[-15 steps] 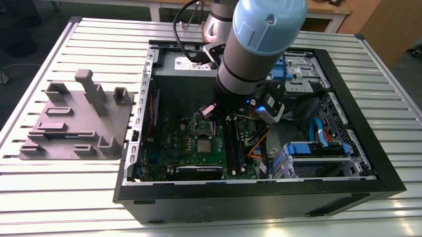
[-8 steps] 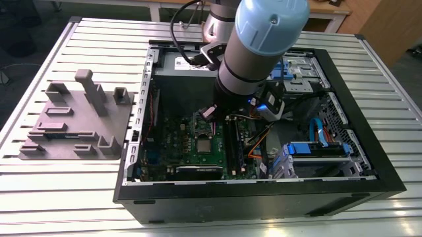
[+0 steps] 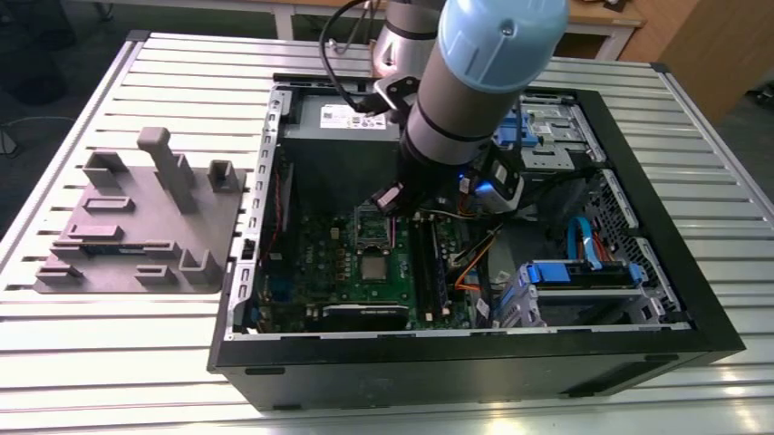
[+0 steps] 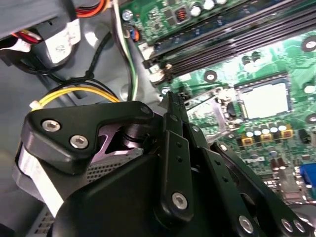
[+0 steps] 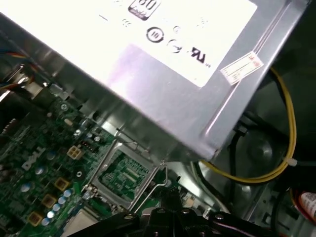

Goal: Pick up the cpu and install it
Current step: 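Close the cpu cover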

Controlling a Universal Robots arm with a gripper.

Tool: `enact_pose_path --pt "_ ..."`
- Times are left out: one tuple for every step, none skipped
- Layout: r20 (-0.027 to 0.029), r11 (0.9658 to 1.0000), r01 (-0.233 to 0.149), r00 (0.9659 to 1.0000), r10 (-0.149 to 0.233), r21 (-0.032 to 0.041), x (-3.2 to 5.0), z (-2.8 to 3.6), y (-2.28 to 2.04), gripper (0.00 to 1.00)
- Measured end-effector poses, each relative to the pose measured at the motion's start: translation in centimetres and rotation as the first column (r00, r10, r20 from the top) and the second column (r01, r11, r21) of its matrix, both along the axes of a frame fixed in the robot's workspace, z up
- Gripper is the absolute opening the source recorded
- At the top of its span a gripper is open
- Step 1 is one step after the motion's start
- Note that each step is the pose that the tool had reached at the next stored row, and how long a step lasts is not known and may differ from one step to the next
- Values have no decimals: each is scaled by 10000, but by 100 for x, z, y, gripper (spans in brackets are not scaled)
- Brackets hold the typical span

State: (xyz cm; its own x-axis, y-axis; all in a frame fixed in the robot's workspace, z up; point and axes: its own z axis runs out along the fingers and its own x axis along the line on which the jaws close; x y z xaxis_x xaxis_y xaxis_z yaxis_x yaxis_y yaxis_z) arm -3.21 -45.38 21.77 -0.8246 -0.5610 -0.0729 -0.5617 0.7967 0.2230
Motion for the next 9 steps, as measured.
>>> enact_pose_path --pt "0 10000 -11 10000 11 0 3 -5 14 10" --pt "0 10000 -43 10000 43 1 4 -9 23 10" --pt "1 9999 -108 9999 108 2 3 -13 26 10" --pt "1 9997 -248 9997 248 2 3 -16 27 10" --pt "1 9991 -428 9991 428 2 3 -19 27 10" --pt "-1 9982 -606 9982 606 0 3 -21 27 10" --pt "-1 9973 -732 9973 732 -1 4 -24 27 10" --pt "0 9971 -761 9971 761 -2 9 -28 31 10" --pt "0 9971 -761 9971 761 -1 12 -33 38 10"
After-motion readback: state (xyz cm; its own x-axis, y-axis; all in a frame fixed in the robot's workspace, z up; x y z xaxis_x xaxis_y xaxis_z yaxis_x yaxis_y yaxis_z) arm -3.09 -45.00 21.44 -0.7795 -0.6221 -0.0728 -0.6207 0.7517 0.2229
